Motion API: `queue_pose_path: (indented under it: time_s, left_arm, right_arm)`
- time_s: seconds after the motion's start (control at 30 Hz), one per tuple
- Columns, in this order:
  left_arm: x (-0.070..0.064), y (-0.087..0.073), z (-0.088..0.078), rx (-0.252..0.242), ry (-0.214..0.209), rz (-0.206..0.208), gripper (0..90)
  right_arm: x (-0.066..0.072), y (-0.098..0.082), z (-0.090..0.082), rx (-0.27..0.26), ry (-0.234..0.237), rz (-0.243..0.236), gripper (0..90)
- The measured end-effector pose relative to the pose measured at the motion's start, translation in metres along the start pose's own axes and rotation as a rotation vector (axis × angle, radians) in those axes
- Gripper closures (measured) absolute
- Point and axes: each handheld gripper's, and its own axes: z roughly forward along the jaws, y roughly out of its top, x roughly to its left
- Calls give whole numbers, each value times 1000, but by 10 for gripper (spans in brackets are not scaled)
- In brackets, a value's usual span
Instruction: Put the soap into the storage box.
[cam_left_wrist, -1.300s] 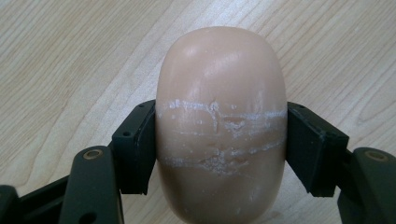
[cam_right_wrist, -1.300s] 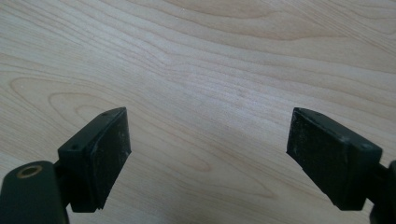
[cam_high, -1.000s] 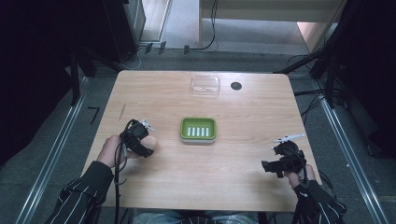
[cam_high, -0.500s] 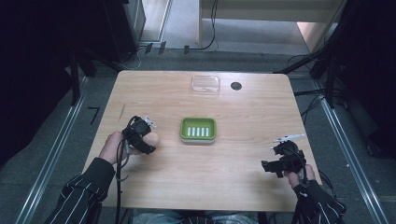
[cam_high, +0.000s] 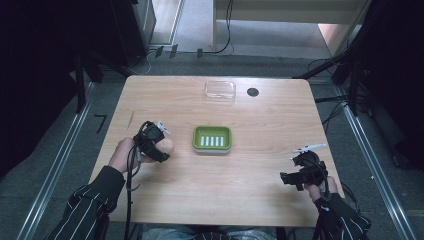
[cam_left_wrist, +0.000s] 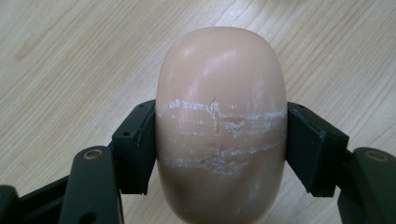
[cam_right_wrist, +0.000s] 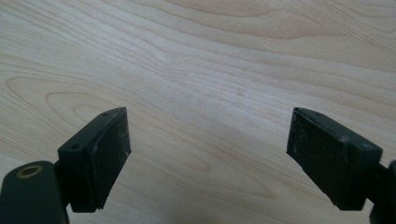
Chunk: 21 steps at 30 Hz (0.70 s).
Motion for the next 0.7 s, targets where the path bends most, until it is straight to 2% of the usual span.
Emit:
queue_pose_path:
  time_s: [0.33, 0.7]
  left_arm:
    - [-1, 2, -4, -21, 10, 4, 337]
    - [-1, 12, -5, -38, 22, 15, 337]
  right_arm:
    - [0, 0, 0, 3, 2, 0, 141]
    - [0, 0, 0, 4, 2, 3, 141]
